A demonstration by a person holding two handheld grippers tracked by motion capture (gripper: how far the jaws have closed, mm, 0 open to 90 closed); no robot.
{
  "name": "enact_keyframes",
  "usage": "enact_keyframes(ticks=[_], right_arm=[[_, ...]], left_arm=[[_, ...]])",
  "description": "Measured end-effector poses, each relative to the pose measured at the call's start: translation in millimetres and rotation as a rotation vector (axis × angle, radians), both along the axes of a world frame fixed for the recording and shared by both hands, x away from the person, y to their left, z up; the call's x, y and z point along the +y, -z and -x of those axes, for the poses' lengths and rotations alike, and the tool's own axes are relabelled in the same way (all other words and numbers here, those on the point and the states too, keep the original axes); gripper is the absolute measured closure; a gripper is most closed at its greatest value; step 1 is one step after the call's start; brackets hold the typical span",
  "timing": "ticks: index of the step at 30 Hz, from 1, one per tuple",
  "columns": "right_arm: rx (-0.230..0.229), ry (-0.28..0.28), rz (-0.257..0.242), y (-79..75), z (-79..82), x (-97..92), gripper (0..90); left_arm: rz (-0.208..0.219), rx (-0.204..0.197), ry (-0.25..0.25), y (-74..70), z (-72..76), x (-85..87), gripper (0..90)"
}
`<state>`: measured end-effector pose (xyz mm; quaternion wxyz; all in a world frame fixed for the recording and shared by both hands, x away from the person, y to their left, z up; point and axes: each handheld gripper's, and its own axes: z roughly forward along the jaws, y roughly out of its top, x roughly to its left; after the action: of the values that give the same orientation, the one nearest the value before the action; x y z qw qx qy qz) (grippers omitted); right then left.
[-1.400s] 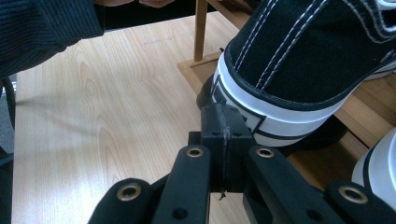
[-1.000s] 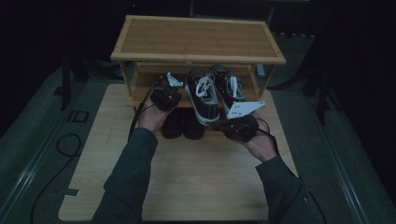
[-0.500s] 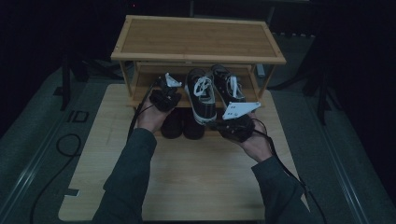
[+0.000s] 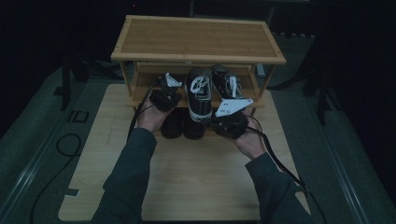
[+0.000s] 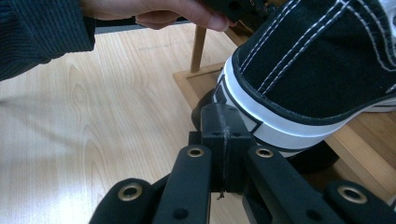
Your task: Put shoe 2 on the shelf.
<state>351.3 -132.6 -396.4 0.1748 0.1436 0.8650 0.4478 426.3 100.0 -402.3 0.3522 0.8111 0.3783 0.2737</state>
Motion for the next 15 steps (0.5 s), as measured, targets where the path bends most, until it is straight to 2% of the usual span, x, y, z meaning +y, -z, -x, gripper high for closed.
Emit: enact_keyframes(ticks=[4, 7, 15], right_arm=[[-0.012, 0.001, 0.032, 3.4, 1.1, 4.3, 90.0], [-0.022, 0.009, 0.02, 6.9, 2.6, 5.0, 90.0], [-0.047, 0.014, 0.031, 5.6, 2.4, 10.6, 90.0]], left_arm=[[0.0, 0.001, 0.001, 0.0, -0.1, 0.2, 90.0], [-0.001, 0.001, 0.002, -0.1, -0.1, 0.2, 90.0], [-0.003, 0.0, -0.002, -0.2, 0.1, -0.3, 90.0]])
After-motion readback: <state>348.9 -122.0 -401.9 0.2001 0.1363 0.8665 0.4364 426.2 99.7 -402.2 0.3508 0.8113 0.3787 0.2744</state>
